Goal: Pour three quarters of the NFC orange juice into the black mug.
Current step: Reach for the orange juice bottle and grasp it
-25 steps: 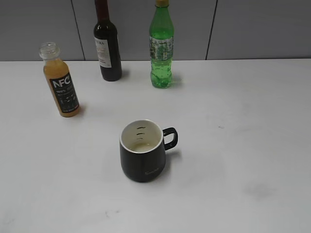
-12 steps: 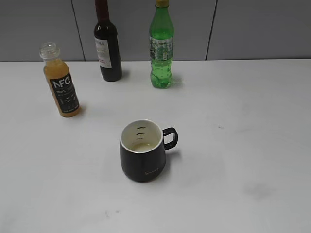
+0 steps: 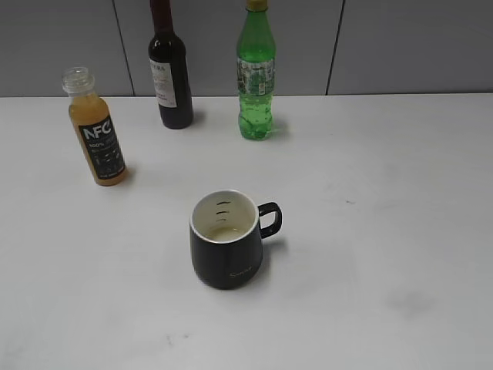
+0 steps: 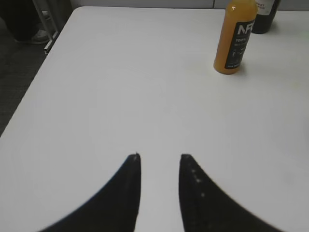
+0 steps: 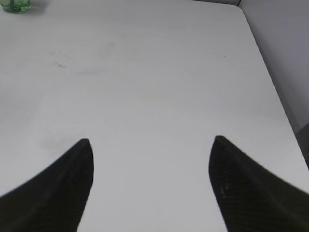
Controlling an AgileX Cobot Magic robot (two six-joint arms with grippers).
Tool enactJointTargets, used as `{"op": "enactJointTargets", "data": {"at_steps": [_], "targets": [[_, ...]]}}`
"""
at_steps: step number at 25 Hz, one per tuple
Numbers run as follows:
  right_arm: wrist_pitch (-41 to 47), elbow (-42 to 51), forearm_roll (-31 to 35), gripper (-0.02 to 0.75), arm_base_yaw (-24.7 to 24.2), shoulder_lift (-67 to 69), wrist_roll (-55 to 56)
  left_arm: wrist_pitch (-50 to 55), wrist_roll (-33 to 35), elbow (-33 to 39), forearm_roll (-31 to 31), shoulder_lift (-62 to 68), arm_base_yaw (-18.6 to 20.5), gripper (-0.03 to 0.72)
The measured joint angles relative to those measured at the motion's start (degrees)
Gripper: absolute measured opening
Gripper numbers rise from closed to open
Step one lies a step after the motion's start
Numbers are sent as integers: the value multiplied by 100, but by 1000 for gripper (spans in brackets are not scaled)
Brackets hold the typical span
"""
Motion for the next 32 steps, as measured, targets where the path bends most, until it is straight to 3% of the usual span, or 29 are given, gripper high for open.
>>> {"op": "enactJointTargets", "data": {"at_steps": [5, 7, 9, 11, 25, 32], "targets": [[0, 0, 0, 566, 0, 0, 0, 0, 0, 0, 5, 0, 0, 251], [0, 0, 0, 566, 0, 0, 0, 0, 0, 0, 5, 0, 0, 354], [0, 0, 0, 566, 0, 0, 0, 0, 0, 0, 10, 0, 0, 531], [0, 0, 0, 566, 0, 0, 0, 0, 0, 0, 10, 0, 0, 611], [0, 0, 0, 565, 0, 0, 0, -40, 0, -16, 9, 0, 0, 615], [0, 0, 0, 565, 0, 0, 0, -1537, 1, -123, -36, 455, 0, 622]]}}
